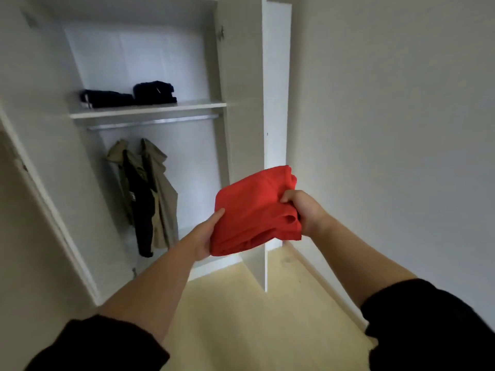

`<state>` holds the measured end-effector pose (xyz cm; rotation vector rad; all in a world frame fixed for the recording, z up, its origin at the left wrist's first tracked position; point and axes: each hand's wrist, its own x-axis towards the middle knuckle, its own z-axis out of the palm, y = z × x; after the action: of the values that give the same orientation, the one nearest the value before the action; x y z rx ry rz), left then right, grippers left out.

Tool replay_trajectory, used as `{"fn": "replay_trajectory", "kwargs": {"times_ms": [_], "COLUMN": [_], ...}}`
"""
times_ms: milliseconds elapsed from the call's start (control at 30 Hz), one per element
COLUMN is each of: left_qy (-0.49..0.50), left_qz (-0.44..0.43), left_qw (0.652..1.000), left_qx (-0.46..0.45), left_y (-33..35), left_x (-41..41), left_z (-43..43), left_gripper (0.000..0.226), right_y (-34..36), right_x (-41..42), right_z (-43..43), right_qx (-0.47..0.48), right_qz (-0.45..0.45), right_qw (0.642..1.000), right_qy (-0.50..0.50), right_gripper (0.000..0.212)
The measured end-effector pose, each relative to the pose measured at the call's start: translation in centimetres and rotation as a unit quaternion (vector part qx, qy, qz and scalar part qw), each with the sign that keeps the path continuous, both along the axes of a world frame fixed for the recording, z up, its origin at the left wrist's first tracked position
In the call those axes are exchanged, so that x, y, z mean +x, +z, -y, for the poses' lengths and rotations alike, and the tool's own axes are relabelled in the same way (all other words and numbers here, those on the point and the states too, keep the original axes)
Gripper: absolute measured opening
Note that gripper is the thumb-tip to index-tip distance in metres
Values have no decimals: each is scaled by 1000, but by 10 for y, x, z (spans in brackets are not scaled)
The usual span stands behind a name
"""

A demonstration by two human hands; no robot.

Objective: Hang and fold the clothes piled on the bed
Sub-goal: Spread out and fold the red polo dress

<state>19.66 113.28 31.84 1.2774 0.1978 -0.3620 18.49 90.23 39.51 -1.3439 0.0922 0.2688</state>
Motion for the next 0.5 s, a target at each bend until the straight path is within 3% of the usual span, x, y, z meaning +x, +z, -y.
{"fn": "replay_trajectory", "kwargs": {"times_ms": [200, 333, 500], "left_qy": [72, 151, 248], "left_qz": [26, 31, 38], "left_qw": [997, 988, 968], "left_qx": [-30, -24, -5], "left_y": [49, 74, 87], "left_x": [130, 203, 274], "left_z": [-82, -110, -164], "left_gripper": [64, 61, 72], "right_y": [28, 44, 56], "right_x": [174, 275, 369], "right_z": [-58, -96, -162], "right_qx": [29, 71, 74], "right_qz": [13, 3, 5], "right_qw": [988, 974, 948], "right_qy": [150, 215, 310], "right_gripper": [23, 38, 50]}}
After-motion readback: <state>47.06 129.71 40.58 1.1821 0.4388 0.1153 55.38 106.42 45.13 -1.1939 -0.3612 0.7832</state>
